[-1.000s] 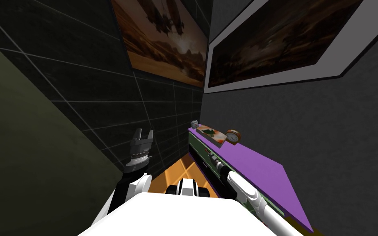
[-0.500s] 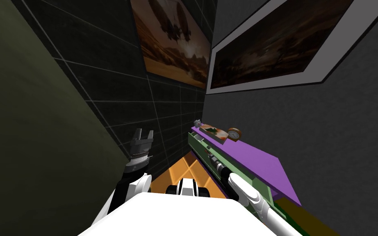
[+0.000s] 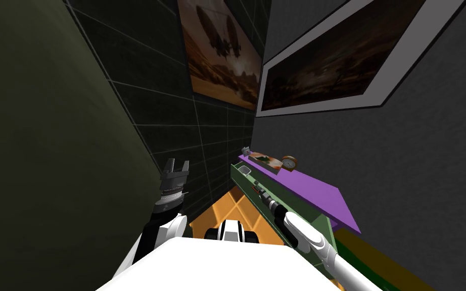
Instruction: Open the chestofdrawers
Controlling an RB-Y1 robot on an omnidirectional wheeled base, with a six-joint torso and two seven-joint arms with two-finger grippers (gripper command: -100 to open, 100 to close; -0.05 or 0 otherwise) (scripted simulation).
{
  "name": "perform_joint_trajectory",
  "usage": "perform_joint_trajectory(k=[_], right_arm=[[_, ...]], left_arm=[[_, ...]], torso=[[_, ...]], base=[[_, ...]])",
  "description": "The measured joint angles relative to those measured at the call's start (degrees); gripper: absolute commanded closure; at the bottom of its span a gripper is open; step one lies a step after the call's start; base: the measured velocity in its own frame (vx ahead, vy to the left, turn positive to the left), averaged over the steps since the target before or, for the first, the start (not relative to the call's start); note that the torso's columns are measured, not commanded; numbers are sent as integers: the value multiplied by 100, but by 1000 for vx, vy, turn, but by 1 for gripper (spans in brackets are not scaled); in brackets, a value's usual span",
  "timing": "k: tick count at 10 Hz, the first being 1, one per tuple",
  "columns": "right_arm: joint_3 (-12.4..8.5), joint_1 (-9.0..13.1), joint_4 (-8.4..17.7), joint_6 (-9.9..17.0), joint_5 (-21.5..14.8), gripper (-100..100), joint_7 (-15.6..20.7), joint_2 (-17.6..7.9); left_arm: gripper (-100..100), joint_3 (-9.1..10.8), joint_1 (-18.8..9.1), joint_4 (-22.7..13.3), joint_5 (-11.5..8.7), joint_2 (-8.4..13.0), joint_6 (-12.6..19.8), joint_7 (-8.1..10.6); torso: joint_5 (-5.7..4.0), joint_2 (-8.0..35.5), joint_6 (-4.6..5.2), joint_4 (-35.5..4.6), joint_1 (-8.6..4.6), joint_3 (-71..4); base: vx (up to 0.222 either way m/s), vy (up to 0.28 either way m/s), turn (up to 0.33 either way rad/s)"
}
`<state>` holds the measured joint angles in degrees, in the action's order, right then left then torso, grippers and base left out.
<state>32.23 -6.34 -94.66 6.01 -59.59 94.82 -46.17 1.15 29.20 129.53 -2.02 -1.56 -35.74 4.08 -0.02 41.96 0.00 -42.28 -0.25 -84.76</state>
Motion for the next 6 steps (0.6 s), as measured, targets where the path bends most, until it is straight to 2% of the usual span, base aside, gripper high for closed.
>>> perform_joint_trajectory(k=[1,6], right_arm=[[-50,-45,-92,-51,67,-100,-60,-158],[-234,72,-272,-257,420,-100,-309,-842]], left_arm=[[0,0,0,0,0,0,0,0],[0,0,0,0,0,0,0,0]], torso=[[7,11,4,-8,4,6],[2,38,1,-3,26,23]], base=[[10,46,-28],[-4,60,-23]])
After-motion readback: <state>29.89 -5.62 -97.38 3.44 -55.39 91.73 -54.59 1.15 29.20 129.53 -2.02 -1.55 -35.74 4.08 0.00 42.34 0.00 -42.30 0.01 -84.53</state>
